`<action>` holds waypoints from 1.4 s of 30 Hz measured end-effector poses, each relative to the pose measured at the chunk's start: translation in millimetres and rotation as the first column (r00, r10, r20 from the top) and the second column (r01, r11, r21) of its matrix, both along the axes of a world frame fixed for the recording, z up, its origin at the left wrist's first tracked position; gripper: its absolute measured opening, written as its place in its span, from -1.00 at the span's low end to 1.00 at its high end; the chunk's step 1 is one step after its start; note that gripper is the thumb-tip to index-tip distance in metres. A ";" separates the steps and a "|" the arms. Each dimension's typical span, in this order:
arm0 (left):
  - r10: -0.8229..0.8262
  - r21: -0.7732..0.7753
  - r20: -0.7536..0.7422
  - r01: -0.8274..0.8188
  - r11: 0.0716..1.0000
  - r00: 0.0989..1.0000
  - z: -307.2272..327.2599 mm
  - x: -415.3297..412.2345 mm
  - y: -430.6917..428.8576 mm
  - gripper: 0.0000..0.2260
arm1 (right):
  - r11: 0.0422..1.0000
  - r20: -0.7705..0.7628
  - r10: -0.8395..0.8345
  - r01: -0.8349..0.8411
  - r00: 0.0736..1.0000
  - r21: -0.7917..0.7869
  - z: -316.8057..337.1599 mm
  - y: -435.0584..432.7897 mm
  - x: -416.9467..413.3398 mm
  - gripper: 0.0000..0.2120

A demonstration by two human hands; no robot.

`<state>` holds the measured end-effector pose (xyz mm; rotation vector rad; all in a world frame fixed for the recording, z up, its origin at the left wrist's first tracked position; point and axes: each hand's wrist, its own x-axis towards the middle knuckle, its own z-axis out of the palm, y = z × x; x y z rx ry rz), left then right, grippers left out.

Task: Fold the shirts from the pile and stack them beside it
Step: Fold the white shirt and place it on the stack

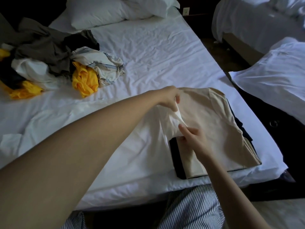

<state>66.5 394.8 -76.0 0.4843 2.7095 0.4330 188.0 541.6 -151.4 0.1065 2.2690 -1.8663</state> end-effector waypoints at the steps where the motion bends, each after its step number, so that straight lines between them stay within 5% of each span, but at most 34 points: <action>1: -0.008 -0.033 0.008 0.008 0.999 1.000 -1.1 1.8 -1.7 -0.56 | 0.999 -0.032 0.026 -0.025 0.999 0.043 -1.1 -0.9 2.0 -0.61; 4: 0.014 -0.056 -0.053 -0.017 0.998 0.999 -2.5 6.0 -1.9 -0.59 | 0.983 -0.117 0.021 0.001 0.993 0.184 -5.5 -2.6 5.4 -0.61; 7: 0.194 0.144 -0.144 -0.174 0.974 0.970 6.0 7.0 4.3 -0.75 | 0.974 -0.113 -0.139 0.156 0.984 0.163 -8.8 -4.0 8.7 -0.67; 10: 0.354 0.348 -0.068 -0.310 0.885 0.933 16.1 8.9 20.9 -0.74 | 0.958 -0.081 -0.176 0.190 0.981 0.214 -8.0 -9.3 14.1 -0.66; 15: 0.314 0.307 0.024 -0.306 0.901 0.949 10.9 16.0 44.2 -0.77 | 0.937 -0.008 -0.297 0.292 0.955 0.193 -7.3 -10.7 16.9 -0.79; 19: 0.302 0.371 0.052 -0.300 0.879 0.952 16.5 15.0 22.8 -0.71 | 0.907 0.066 -0.420 0.421 0.905 0.004 -2.3 -22.4 20.2 -0.87; 22: 0.297 0.492 0.099 -0.306 0.815 0.950 28.7 22.8 -12.0 -0.73 | 0.904 -0.150 -0.413 0.425 0.898 0.054 7.6 -38.4 23.9 -0.81; 24: 0.318 0.607 0.160 -0.348 0.715 0.934 33.0 34.5 -41.3 -0.73 | 0.897 -0.418 -0.304 0.405 0.856 0.176 15.2 -50.8 29.1 -0.76; 27: 0.338 0.694 0.245 -0.408 0.593 0.909 27.1 55.9 -89.1 -0.73 | 0.859 -0.729 0.097 0.313 0.678 0.405 20.3 -70.9 36.9 -0.73; 29: 0.359 0.714 0.342 -0.489 0.502 0.868 12.9 72.2 -117.5 -0.71 | 0.770 -0.722 0.399 0.221 0.565 0.599 13.7 -82.7 37.6 -0.72; 32: 0.444 0.665 0.457 -0.628 0.405 0.771 -18.2 95.1 -148.2 -0.74 | 0.632 -0.568 0.636 0.070 0.523 0.772 -0.2 -95.1 40.2 -0.70; 35: 0.552 0.525 0.450 -0.708 0.472 0.702 -43.1 106.1 -159.5 -0.77 | 0.518 -0.463 0.716 0.047 0.522 0.854 -16.4 -95.2 46.6 -0.58; 38: 0.658 0.483 0.114 -0.620 0.619 0.745 -49.4 105.5 -151.6 -0.43 | 0.470 -0.408 0.618 0.100 0.672 0.877 -22.5 -90.7 50.2 -0.42; 40: 0.482 0.442 -0.296 -0.329 0.834 0.824 -51.4 103.1 -132.7 -0.39 | 0.442 -0.347 0.579 0.073 0.737 0.894 -28.5 -87.4 51.3 -0.45; 42: 0.115 0.214 -0.460 -0.016 0.977 0.880 -64.4 105.5 -108.3 -0.43 | 0.463 -0.321 0.531 0.048 0.784 0.885 -34.4 -81.6 54.4 -0.52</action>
